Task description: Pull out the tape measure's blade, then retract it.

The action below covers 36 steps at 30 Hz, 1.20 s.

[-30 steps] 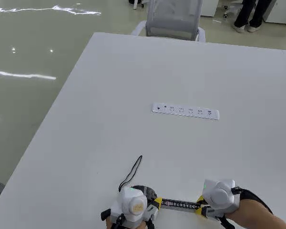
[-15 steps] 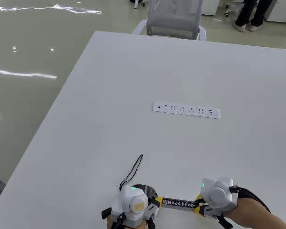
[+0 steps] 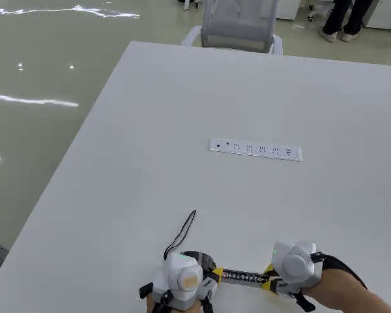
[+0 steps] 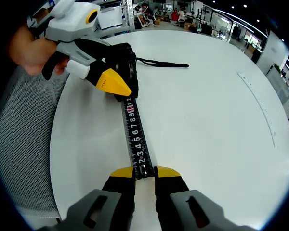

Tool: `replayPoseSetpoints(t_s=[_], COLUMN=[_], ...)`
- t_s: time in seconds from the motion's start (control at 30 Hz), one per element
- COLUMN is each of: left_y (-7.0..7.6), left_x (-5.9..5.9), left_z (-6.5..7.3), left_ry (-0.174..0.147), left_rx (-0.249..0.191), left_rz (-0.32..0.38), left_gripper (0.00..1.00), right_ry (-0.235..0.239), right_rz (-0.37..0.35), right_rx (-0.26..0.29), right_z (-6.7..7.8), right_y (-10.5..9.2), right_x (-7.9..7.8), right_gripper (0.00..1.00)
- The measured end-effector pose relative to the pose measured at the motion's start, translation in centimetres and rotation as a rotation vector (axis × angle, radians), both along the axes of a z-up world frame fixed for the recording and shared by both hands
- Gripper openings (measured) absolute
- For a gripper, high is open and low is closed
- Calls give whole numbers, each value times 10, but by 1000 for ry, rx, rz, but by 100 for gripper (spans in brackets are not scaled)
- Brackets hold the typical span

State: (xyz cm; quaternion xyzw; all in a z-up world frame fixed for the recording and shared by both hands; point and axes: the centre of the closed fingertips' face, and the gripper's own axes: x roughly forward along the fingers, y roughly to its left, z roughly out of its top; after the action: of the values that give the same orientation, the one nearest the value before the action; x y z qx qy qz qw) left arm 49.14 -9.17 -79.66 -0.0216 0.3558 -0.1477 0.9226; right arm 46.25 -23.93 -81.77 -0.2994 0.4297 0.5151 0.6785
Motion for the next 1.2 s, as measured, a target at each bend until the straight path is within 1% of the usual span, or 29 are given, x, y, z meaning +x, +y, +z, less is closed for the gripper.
replayPoseSetpoints(t_s=[0.6,1.2], left_y=[0,0], left_x=[0,-1], left_z=[0,0], left_ry=[2,1], left_rx=[-1,-4], left_rz=[-3,-5], left_gripper=[65,65], right_ry=[-2,-3], right_rz=[3,13], right_rx=[8,17], right_z=[2,0], right_y=[10,21], right_x=[0,1], right_gripper=[14,14])
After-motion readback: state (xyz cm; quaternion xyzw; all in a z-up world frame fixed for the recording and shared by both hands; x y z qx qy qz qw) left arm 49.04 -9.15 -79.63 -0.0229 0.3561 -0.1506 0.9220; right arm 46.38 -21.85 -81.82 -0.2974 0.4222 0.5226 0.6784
